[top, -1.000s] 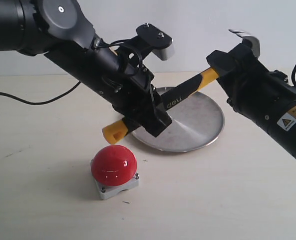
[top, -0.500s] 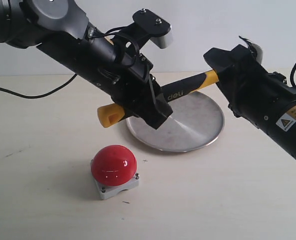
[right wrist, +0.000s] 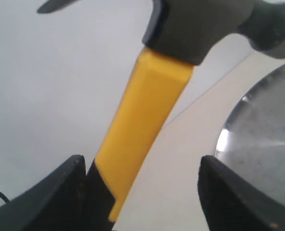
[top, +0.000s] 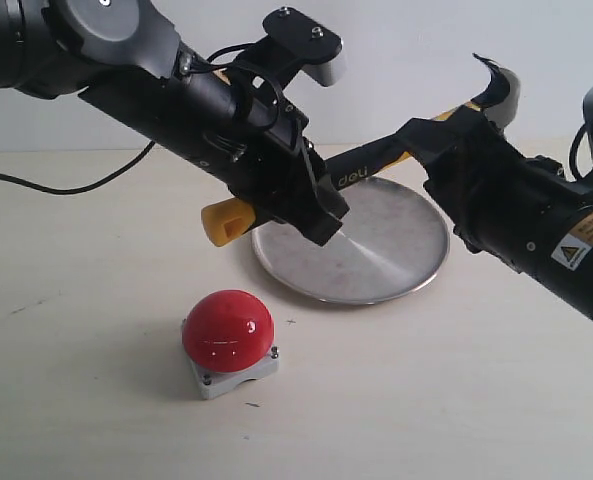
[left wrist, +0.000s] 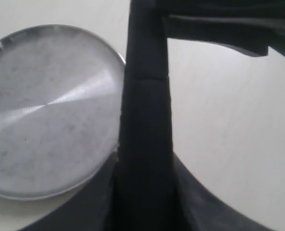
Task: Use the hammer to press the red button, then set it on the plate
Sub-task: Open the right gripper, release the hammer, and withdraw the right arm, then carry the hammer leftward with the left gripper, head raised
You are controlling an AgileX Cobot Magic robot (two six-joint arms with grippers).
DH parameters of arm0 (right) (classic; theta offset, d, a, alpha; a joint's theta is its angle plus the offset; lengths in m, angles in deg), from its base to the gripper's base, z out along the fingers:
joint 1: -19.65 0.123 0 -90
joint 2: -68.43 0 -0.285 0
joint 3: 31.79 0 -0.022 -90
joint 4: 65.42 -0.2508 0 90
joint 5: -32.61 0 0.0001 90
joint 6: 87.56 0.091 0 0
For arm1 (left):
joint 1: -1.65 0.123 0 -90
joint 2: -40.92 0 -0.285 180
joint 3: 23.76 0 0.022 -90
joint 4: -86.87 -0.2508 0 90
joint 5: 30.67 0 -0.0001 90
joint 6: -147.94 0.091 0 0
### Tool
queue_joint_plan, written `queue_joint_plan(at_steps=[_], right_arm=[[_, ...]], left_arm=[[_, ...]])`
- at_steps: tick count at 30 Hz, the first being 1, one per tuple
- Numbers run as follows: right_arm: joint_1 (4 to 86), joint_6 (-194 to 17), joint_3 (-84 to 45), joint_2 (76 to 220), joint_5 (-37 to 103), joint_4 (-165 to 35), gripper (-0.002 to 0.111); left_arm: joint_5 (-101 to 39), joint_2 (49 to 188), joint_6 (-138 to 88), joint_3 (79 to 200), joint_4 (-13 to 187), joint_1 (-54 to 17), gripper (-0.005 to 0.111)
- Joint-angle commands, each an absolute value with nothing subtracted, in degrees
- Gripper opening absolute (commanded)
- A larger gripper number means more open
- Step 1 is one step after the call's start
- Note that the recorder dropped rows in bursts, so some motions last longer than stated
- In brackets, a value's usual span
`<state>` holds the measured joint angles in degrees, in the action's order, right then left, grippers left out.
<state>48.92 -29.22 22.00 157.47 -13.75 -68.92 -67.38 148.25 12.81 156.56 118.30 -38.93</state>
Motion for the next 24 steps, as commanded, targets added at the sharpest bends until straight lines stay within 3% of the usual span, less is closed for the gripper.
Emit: queue_joint_plan(at_steps=[1, 9, 11, 14, 24], right_arm=[[48.9, -35.5, 21.7, 150.9, -6.6, -68.2, 0.064], [48.9, -46.5, 21.7, 133.6, 18.8, -62.2, 0.061], [48.9, -51.5, 21.8, 128.9, 28.0, -58.6, 0.043], [48.9, -56.0, 26.6, 118.8, 31.1, -57.4, -0.001], [48.9, -59.1, 39.9, 91.7, 35.3, -57.4, 0.0]], left_arm=[[-62.5, 147.1, 12.3, 157.2, 120.3, -38.9, 0.0], [-61.2, 147.1, 11.0, 157.2, 120.2, -38.9, 0.0], [-60.4, 146.7, 9.3, 157.2, 120.1, -38.9, 0.0], [-60.1, 144.5, 7.6, 157.2, 120.1, -38.9, 0.0], [-56.1, 137.7, 4.8, 151.3, 120.9, -38.9, 0.0]])
